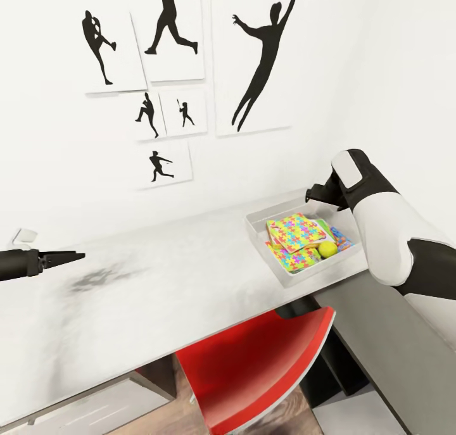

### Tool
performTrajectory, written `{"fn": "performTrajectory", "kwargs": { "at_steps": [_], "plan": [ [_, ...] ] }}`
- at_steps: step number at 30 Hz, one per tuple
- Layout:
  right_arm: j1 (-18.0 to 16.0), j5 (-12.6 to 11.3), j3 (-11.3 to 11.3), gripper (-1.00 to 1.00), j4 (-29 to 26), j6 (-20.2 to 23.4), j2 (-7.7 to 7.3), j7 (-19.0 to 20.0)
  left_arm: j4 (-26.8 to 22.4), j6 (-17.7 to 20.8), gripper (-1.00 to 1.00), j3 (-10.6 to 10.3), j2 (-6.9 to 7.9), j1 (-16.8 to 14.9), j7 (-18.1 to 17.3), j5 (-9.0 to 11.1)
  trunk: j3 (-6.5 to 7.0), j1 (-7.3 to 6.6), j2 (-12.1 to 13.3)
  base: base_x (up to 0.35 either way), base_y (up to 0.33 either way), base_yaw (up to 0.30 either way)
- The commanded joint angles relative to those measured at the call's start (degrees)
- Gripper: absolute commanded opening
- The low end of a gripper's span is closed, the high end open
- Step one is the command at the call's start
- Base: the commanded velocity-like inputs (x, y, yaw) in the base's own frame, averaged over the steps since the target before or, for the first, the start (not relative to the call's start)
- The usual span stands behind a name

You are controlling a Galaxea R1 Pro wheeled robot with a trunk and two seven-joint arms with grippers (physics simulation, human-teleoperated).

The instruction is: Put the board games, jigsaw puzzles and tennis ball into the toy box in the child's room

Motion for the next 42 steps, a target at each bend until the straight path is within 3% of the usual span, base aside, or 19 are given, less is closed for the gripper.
{"fn": "performTrajectory", "kwargs": {
  "at_steps": [1,8,13,17,23,34,42],
  "plan": [
    [0.0,-0.6,-0.1,1.00,0.0,0.1,0.00,-0.6,0.0,0.6,1.00,0.0,0.03,-0.1,-0.5,-0.6,-0.08,0.02,-0.1,-0.004,0.007,0.000],
    [-0.3,-1.4,-0.3,1.00,0.0,0.1,-0.05,-0.3,0.2,0.6,1.00,0.4,0.35,-0.1,-0.5,-0.7,-0.08,0.02,-0.1,-0.001,0.001,0.000],
    [-0.5,-4.1,-0.2,1.00,0.0,0.1,-0.09,-0.3,0.6,0.6,1.00,1.4,0.45,-0.1,-0.5,-0.8,0.82,-1.08,1.9,0.000,0.000,0.000],
    [-0.6,-4.8,-0.2,1.00,-0.2,0.1,-0.08,-0.3,0.7,0.6,1.00,2.0,0.47,-0.1,-0.5,-0.8,1.54,-1.96,3.5,0.000,0.000,0.000],
    [-0.6,-5.1,-0.2,1.00,-0.4,0.1,-0.12,-0.3,0.8,0.6,1.00,2.2,0.49,-0.1,-0.5,-0.8,2.81,-3.28,6.0,0.000,0.000,-0.120],
    [-0.6,-5.2,-0.2,1.00,-1.0,0.1,-0.13,-0.3,0.7,0.6,1.00,2.3,0.82,-0.1,-0.5,-0.8,3.45,-3.28,6.0,0.000,0.000,-0.219],
    [-0.6,-5.2,-0.2,1.00,-1.0,0.1,-0.13,-0.3,0.8,0.6,1.00,2.4,1.42,-0.1,-0.5,-0.7,5.40,-5.04,9.2,0.000,0.000,-0.223]
  ]
}}
